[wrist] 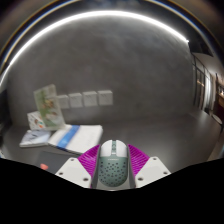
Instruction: Arrange mouse
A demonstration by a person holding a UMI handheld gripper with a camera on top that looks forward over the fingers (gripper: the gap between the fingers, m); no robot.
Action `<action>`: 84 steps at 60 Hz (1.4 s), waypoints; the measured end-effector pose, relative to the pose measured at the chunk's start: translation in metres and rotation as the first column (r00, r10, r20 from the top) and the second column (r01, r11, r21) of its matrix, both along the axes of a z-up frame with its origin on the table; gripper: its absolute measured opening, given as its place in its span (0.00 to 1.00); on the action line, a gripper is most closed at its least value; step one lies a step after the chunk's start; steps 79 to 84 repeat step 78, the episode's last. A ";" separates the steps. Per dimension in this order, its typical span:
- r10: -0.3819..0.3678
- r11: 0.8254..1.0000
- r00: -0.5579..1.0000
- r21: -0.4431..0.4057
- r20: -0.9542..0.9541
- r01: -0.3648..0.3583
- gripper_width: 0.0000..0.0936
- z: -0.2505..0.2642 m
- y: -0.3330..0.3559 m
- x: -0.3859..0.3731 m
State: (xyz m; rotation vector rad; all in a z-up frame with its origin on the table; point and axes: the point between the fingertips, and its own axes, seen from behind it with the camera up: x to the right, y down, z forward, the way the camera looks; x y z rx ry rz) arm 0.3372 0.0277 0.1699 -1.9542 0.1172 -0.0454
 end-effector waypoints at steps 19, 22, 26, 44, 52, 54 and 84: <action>0.233 0.968 0.971 -0.084 -0.050 -0.237 0.46 -0.050 -0.031 -0.232; 0.227 0.966 0.973 -0.117 -0.053 -0.232 0.46 -0.080 -0.026 -0.249; 0.190 0.969 0.981 -0.153 -0.039 -0.193 0.46 -0.110 -0.020 -0.259; 0.089 0.973 0.996 -0.214 0.028 -0.081 0.59 -0.176 -0.009 -0.270; 0.047 0.976 0.999 -0.212 -0.001 -0.046 0.78 -0.177 -0.009 -0.263; 0.038 0.974 0.999 -0.225 0.004 -0.036 0.88 -0.176 -0.013 -0.260; 0.215 0.962 0.976 -0.165 -0.031 -0.217 0.90 -0.108 -0.166 -0.285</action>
